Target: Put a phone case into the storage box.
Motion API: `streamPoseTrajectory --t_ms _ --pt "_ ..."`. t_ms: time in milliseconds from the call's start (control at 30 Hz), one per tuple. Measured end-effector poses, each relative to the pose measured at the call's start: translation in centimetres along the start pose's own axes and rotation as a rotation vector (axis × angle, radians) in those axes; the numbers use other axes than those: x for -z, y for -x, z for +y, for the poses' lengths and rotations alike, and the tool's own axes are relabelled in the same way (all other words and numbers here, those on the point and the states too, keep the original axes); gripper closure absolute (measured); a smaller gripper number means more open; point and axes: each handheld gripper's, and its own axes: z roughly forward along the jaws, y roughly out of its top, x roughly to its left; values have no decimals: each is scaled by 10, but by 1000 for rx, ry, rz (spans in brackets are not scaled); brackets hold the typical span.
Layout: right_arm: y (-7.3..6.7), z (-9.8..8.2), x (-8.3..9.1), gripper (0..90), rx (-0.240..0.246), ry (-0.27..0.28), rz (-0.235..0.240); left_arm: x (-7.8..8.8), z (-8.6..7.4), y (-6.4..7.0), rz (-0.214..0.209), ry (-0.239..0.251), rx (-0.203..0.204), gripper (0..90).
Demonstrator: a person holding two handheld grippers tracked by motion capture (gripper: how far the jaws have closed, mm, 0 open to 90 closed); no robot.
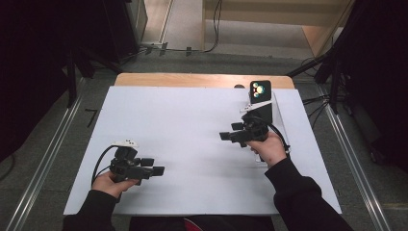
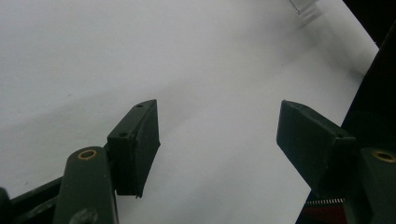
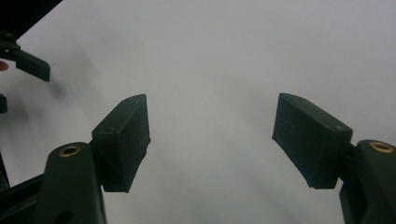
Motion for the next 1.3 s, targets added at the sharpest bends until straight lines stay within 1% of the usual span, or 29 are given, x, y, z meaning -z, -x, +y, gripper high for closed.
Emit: streamPoseTrajectory --t_ms 267,300,367,500,600,700,967,1100,1300 --pt "-12 -15 -1 245 46 -26 28 -1 0 1 -7 -1 -2 280" --pt "-13 -16 -1 246 44 -32 36 -2 0 1 -6 -1 -3 279" --pt "-15 -18 0 246 50 -39 51 -2 0 1 -6 -4 -8 279" --pt "-18 -22 1 245 69 -39 59 -2 0 1 -10 -5 -10 279" --pt "-19 -26 1 245 91 -53 81 -2 0 1 -11 -6 -11 279" --pt "-21 -32 3 244 110 -58 69 -2 0 1 -10 -6 -11 279" --pt "-23 -49 12 240 123 -62 57 -3 -1 2 -13 -6 -13 279" --pt "-23 -57 16 240 120 -75 56 -3 -1 4 -14 -1 -28 279" --pt "-23 -66 22 238 128 -76 49 -4 -1 4 -15 -2 -38 280"
